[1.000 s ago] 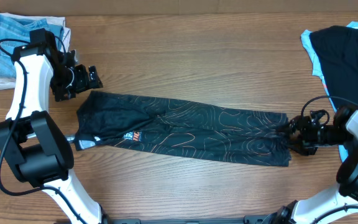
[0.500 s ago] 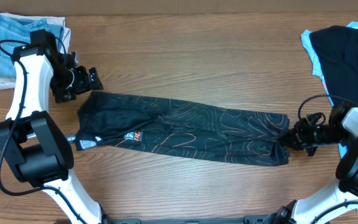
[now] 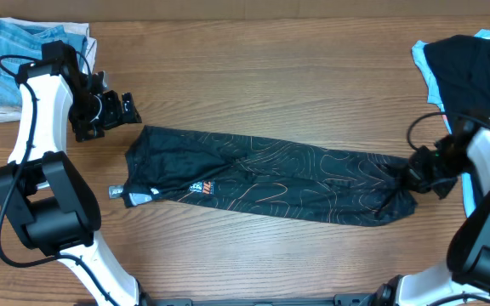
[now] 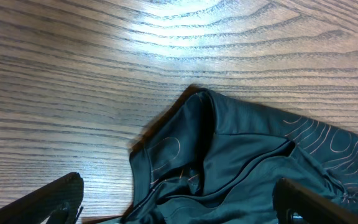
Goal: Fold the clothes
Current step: 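Fold the right end leftward over the strip with the right gripper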
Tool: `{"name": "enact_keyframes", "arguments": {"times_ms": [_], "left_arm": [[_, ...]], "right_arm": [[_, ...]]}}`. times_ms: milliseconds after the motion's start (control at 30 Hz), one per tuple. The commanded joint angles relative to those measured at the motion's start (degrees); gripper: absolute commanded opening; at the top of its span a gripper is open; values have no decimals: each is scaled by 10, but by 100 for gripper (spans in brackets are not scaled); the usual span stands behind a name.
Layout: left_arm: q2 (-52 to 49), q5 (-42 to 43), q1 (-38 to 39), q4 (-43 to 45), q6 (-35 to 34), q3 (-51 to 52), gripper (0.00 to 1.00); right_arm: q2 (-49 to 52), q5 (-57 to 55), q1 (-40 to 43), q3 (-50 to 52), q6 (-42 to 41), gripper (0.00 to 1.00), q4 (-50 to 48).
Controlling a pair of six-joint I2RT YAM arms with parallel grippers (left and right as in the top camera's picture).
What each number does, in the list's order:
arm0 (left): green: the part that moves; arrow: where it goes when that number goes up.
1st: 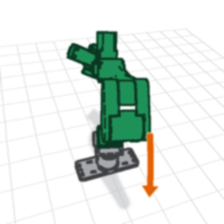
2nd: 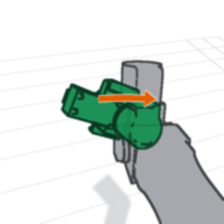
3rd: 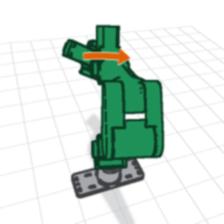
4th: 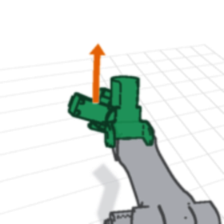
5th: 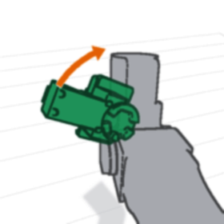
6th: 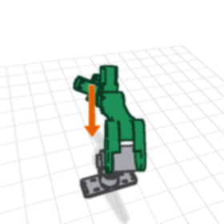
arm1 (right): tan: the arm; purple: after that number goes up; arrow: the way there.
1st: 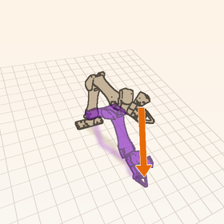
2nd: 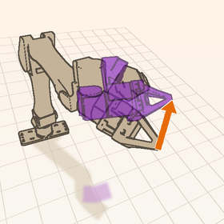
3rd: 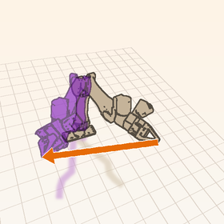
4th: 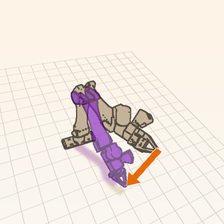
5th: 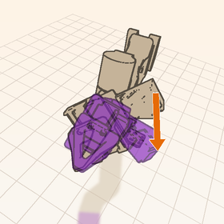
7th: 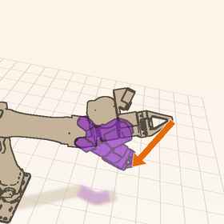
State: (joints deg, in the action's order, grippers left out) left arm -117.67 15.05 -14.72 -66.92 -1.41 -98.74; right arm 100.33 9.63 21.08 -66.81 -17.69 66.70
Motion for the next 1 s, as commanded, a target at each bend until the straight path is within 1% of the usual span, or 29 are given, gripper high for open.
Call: {"name": "enact_keyframes", "arguments": {"times_ms": [0,133,433,667,700,733,767,833,900,967], "left_arm": [[-2,11,-2,-2,-5,-7,100],[-2,11,-2,-4,-5,-7,100],[-2,11,-2,-4,-5,-7,100],[-2,11,-2,-8,-5,-7,100],[-2,11,-2,-8,-5,-7,100],[-2,11,-2,-8,-5,-7,100],[-2,11,-2,-8,-5,-7,100],[-2,11,-2,-9,-5,-7,100],[-2,11,-2,-10,-5,-7,100],[-2,11,-2,-13,-5,-7,100]], "right_arm": [[-12,-68,-57,-13,-47,4,1],[-12,-100,-130,-12,-76,4,3],[-12,-100,-283,-11,-140,4,-8],[-12,-100,-360,-11,-196,5,-25],[-12,-100,-370,-11,-206,6,-28],[-12,-99,-378,-11,-211,17,-30],[-12,-99,-386,-11,-212,25,-33],[-12,-94,-400,-11,-216,26,-36],[-12,-78,-413,-11,-218,23,-40],[-12,-69,-423,-11,-231,22,-45]]}}
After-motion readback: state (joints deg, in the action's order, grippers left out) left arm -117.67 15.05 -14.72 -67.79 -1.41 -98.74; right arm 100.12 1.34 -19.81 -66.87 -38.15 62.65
